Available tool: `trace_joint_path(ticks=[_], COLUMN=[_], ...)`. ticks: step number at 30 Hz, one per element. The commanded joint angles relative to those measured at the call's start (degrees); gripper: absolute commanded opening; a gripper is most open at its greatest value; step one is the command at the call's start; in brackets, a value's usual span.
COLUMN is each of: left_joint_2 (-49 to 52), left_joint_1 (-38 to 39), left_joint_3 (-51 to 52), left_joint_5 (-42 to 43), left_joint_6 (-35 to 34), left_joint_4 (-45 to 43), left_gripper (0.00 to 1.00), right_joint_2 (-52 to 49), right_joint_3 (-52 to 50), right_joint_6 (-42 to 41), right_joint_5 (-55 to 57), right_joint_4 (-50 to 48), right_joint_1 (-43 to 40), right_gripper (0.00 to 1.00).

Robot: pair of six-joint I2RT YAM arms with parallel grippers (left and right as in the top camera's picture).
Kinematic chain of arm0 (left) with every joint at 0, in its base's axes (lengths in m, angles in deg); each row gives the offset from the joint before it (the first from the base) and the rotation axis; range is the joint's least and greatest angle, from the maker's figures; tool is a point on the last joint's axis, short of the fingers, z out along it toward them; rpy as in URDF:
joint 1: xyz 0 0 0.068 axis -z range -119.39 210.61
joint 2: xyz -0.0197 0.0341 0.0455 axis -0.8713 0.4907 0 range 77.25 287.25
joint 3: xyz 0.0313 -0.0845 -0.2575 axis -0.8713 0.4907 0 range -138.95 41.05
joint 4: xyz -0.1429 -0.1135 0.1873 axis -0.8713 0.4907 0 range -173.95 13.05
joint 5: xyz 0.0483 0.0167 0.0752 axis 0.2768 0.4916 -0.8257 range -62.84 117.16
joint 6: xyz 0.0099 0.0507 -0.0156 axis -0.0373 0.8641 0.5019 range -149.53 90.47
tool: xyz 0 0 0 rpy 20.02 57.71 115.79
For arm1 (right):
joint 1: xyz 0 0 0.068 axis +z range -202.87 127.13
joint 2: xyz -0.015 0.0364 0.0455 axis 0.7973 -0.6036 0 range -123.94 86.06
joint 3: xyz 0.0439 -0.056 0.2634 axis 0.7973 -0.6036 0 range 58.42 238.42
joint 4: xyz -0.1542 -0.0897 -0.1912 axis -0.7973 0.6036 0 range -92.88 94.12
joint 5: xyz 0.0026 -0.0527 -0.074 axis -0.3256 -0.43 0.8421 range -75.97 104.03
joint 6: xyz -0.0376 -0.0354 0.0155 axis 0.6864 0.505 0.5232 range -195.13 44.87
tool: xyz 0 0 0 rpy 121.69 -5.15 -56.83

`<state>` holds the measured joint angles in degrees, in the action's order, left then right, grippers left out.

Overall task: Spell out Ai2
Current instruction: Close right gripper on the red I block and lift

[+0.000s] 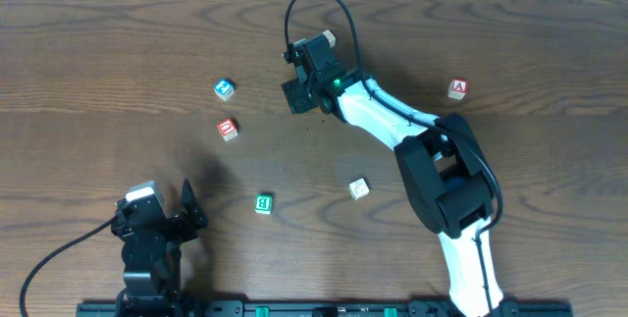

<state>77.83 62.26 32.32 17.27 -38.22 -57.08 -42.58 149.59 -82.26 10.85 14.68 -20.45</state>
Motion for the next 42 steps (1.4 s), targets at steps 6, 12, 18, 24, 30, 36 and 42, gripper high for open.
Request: trace_joint_path(ticks=[6,12,18,24,30,36,42], left_joint_2=[-0.3,-0.3,-0.3,-0.3,-0.3,-0.3,-0.3], left_joint_1=[-0.1,-0.1,-0.1,-0.1,-0.1,-0.1,-0.1], left_joint_3=[1.1,1.1,1.1,1.1,1.1,1.1,1.1], left_joint_5=[-1.0,-1.0,-1.0,-1.0,-1.0,-1.0,-1.0], left_joint_6=[1.0,1.0,1.0,1.0,1.0,1.0,1.0], left_joint_4=[0.2,0.2,0.2,0.2,0.2,0.2,0.2], left_gripper=[0.95,0.95,0.95,0.95,0.96,0.95,0.95], right_joint_2=[-1.0,-1.0,-1.0,-1.0,-1.0,-1.0,-1.0], right_joint_3=[1.1,1.1,1.1,1.1,1.1,1.1,1.1], right_joint_6=[-0.1,-0.5,-0.6,-0.6,-0.6,-1.1,-1.2], right_joint_5=[-0.1,-0.1,-0.1,-0.1,-0.1,-0.1,-0.3], right_joint_4=[0.1,0.1,0.1,0.3,0.3,0.3,0.3], right_joint_1=[-0.2,-0.1,-0.1,-0.1,-0.1,-0.2,-0.2], right_gripper=[0.52,0.44,0.36,0.34,0.32,0.31,0.31])
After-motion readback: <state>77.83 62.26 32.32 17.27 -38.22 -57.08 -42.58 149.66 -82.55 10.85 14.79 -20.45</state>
